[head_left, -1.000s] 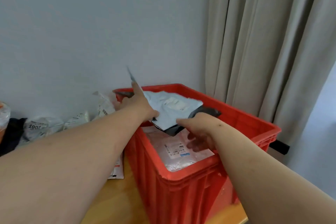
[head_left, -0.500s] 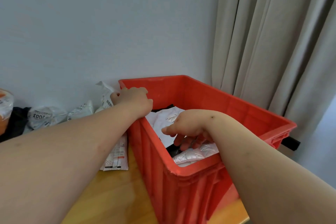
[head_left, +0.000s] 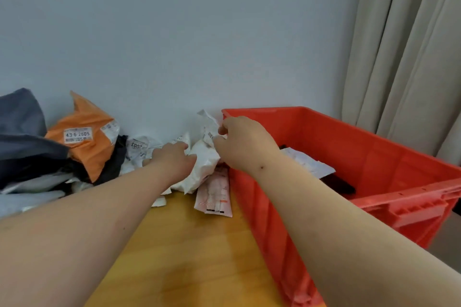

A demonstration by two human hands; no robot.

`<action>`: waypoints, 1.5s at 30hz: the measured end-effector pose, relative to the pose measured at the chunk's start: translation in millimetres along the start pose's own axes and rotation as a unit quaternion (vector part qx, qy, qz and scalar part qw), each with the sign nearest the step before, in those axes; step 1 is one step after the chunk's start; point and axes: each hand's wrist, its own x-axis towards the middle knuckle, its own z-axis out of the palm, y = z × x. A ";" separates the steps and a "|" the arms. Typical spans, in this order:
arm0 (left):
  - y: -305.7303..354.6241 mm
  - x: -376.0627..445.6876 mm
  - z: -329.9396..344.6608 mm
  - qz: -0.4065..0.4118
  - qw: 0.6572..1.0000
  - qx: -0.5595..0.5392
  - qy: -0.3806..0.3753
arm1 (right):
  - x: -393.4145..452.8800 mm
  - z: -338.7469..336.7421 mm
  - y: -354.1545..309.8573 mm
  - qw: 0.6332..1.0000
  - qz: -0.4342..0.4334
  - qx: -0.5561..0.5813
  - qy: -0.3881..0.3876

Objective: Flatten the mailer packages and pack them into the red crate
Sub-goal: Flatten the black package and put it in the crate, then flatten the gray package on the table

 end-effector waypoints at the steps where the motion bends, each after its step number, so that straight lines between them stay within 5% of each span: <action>1: -13.5 -2.6 -1.1 -0.008 1.000 -0.001 -0.012 | 0.5 9.3 -6.5 1.000 -0.006 0.008 -0.017; 14: -162.4 -16.9 12.6 -0.031 0.998 0.000 -0.053 | 12.0 168.0 -56.3 0.968 0.006 0.040 -0.247; 20: -209.0 -19.4 -8.6 -0.045 0.996 -0.042 0.063 | 30.6 205.5 -116.9 0.965 -0.047 0.080 -0.246; 24: -244.4 -19.3 -37.8 -0.051 0.979 -0.079 0.179 | 41.1 220.7 -162.1 0.971 -0.093 0.117 -0.184; 29: -282.9 -22.7 -59.0 -0.087 0.964 -0.117 0.220 | 58.9 221.1 -217.8 0.975 -0.174 0.108 -0.086; 37: -318.2 -28.3 -72.6 -0.140 0.932 -0.233 0.238 | 88.8 216.6 -270.6 0.961 -0.200 0.019 -0.188; 40: -321.2 -27.5 -80.1 -0.180 0.885 -0.357 0.238 | 84.0 213.4 -271.2 0.960 -0.193 0.111 -0.169; 45: -305.3 -35.7 -93.9 -0.249 0.681 -0.672 0.148 | 61.0 193.1 -280.3 0.943 -0.157 0.266 -0.122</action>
